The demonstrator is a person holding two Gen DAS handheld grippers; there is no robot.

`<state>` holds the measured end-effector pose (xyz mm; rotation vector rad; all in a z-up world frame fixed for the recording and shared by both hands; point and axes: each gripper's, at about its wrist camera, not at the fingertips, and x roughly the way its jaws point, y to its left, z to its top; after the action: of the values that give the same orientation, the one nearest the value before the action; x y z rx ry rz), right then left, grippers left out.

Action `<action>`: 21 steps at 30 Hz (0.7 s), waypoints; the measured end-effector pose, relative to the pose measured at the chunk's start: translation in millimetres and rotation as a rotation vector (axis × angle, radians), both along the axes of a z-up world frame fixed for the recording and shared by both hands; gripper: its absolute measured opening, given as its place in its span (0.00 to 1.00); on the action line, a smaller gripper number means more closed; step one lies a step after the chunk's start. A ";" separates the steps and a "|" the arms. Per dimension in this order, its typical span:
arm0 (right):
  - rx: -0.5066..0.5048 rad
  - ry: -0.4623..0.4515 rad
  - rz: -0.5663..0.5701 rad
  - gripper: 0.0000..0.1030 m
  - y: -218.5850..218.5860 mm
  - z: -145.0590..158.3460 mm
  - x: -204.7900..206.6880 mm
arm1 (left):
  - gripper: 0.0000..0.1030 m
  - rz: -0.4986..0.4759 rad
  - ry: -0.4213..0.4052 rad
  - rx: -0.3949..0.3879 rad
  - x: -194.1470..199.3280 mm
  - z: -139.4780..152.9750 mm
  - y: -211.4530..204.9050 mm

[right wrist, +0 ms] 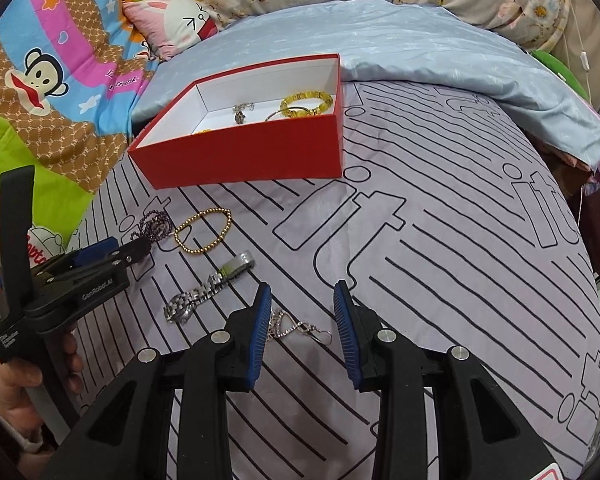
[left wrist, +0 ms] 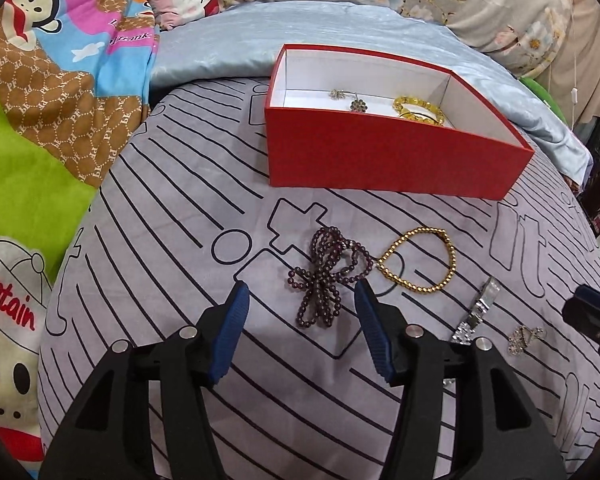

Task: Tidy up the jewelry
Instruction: 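Withdraw both tools from the box back over the remaining jewelry, then grasp the purple bead strand with the left tool while the right tool grasps the silver chain pendant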

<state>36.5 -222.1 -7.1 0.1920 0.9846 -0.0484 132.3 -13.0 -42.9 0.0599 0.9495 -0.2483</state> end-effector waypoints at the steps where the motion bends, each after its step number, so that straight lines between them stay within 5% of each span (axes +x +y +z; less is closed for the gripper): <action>1: 0.000 0.003 0.001 0.32 0.0 -0.9 -0.1 | 0.51 0.000 0.001 -0.001 1.3 -1.3 -0.4; 8: 0.002 0.029 -0.003 0.32 -0.9 -10.2 -4.1 | 0.49 0.000 -0.004 -0.011 8.7 -7.5 -2.8; 14: 0.010 0.048 0.009 0.32 2.4 -17.3 -8.4 | 0.27 -0.020 0.002 -0.046 9.2 -6.9 -3.3; 16: 0.012 0.052 0.015 0.32 4.1 -18.5 -8.9 | 0.13 -0.031 0.011 -0.065 9.0 -6.2 -3.2; 21: 0.015 0.054 0.017 0.32 5.4 -19.2 -10.6 | 0.11 -0.031 0.014 -0.075 4.4 -1.9 -1.6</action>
<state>25.9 -216.8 -26.2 0.1964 1.0403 -0.0305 136.7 -14.7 -44.8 0.0037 0.9533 -0.3132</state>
